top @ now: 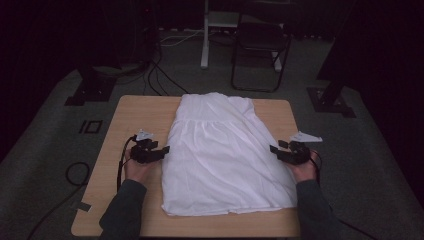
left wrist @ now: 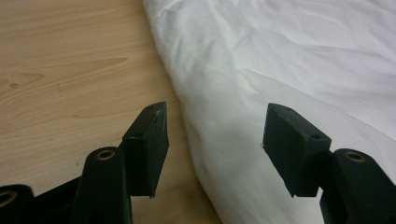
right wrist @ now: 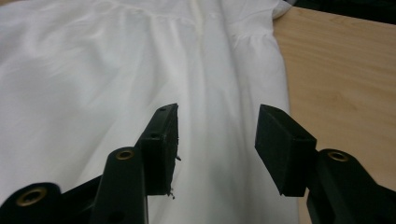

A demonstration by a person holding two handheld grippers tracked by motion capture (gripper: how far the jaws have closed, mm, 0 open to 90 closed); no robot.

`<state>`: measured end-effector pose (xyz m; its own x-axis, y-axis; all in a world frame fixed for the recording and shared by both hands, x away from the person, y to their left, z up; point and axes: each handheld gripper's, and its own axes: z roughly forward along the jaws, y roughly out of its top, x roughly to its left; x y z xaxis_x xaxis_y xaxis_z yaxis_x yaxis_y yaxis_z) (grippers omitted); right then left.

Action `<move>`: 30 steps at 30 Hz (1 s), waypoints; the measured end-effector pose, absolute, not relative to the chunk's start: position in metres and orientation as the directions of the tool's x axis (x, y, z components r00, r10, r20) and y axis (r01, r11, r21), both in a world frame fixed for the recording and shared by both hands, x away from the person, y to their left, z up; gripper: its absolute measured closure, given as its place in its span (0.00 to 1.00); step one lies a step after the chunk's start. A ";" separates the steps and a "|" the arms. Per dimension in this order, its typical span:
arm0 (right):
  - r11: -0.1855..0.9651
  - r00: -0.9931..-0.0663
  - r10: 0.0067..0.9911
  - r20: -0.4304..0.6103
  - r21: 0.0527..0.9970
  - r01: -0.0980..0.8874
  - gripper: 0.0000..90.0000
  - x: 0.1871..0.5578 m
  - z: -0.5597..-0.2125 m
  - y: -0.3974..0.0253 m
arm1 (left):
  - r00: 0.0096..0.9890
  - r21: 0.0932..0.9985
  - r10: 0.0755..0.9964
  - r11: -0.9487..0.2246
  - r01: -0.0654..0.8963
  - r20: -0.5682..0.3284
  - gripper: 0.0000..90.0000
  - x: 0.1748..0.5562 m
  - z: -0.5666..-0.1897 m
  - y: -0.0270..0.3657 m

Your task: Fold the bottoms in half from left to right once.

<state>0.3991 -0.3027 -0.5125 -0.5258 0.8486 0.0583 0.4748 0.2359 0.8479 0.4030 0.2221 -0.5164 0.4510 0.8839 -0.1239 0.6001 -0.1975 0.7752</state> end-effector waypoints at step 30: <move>0.170 -0.295 0.955 0.045 0.730 0.662 0.98 0.475 -0.558 -0.306 | 0.462 0.711 0.874 -0.231 0.664 -0.148 0.96 0.433 -0.551 0.202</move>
